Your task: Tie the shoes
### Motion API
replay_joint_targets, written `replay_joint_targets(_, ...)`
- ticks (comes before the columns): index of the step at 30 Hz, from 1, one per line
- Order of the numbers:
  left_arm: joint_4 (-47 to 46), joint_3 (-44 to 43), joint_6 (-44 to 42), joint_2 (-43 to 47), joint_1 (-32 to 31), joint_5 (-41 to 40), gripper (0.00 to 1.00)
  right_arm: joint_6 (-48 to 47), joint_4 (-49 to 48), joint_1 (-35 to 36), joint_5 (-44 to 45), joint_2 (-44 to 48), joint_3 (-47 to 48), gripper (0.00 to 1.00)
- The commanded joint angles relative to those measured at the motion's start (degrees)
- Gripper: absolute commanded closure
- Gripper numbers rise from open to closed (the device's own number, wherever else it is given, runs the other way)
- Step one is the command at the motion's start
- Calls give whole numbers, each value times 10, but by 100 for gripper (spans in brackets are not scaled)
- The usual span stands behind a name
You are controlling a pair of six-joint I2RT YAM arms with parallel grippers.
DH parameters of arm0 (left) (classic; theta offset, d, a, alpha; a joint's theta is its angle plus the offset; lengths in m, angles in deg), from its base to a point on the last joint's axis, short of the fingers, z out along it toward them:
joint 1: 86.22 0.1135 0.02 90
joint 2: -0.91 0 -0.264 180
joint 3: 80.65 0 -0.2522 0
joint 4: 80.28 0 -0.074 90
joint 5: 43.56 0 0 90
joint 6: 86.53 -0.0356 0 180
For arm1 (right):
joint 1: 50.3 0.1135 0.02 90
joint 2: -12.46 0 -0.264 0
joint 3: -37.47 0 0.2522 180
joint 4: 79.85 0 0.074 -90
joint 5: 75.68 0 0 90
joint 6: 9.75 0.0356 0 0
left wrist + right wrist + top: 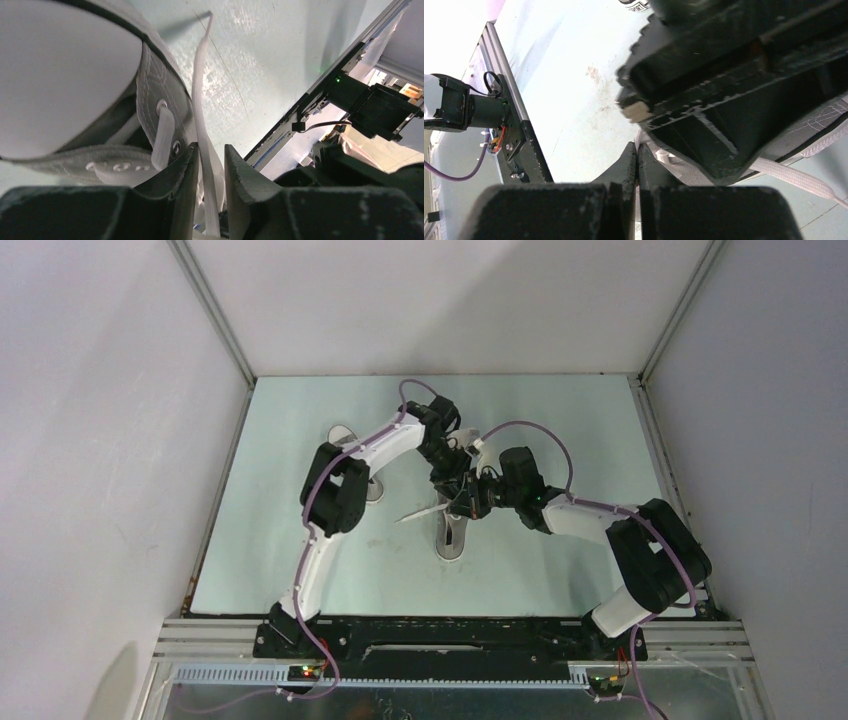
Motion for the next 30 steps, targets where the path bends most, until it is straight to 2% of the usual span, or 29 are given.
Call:
replay_joint_targets(1, 42, -59, -22, -37, -3, 18, 72, -13, -9, 4, 8, 19, 19, 100)
replay_joint_targets(5, 37, -65, -27, -42, -4, 40, 82, -13, -7, 4, 9, 19, 19, 100)
replay_joint_targets(10, 31, -81, -19, -58, -4, 52, 72, -15, -6, 3, 10, 23, 19, 100)
replay_joint_targets(16, 39, -104, -22, -79, -5, 61, 71, -13, -9, 5, 4, 20, 19, 100)
replay_joint_targets(18, 41, -105, -23, -82, -5, 60, 74, -13, -10, 5, 4, 20, 19, 100)
replay_joint_targets(21, 37, -106, -18, -84, -5, 54, 84, -14, -10, 5, 5, 21, 19, 100)
replay_joint_targets(23, 33, -112, -11, -86, -4, 53, 86, -13, -9, 5, 5, 20, 19, 100)
replay_joint_targets(26, 26, -132, 3, -85, -1, 34, 100, -15, -1, 5, 8, 25, 19, 100)
replay_joint_targets(30, -50, -73, 43, -31, 19, 30, 100, -15, 1, 1, 14, 35, 13, 100)
